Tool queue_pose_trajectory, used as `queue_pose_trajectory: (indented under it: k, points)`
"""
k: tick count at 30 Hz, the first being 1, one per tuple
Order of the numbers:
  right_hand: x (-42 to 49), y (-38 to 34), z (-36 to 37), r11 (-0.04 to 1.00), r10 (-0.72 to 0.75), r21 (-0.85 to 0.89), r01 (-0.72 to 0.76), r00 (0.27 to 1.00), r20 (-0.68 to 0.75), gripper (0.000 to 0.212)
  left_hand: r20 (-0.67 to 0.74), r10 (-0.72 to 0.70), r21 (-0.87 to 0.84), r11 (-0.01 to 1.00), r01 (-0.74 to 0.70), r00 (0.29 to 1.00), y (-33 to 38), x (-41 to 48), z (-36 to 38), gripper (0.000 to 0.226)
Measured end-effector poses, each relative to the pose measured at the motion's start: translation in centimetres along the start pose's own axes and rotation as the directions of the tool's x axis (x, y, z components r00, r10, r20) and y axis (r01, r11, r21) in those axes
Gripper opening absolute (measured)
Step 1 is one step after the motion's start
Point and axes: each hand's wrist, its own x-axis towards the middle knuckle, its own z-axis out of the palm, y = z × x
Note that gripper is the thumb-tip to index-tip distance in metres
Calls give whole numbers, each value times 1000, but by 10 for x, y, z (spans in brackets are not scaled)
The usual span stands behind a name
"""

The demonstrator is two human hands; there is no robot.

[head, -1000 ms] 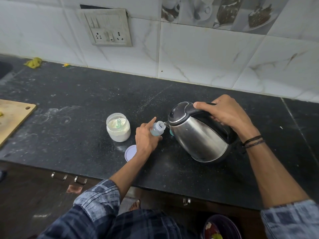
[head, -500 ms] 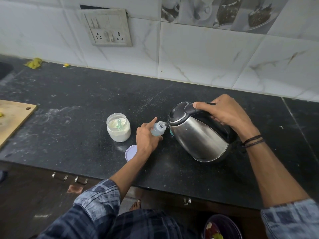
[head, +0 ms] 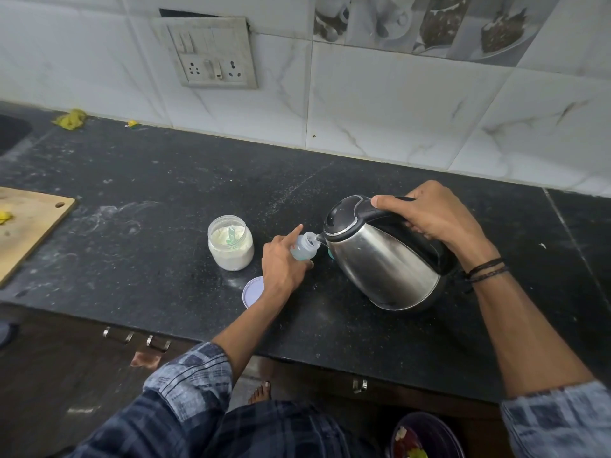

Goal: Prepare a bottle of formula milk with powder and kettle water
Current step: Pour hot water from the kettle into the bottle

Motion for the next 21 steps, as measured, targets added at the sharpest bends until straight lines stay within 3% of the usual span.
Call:
queue_pose_trajectory:
  k: [21]
  points:
    - [-1, 0, -1, 1000, -15, 15, 14, 1000, 17, 70, 15, -8, -27, 1000, 9, 1000, 6, -3, -2, 86]
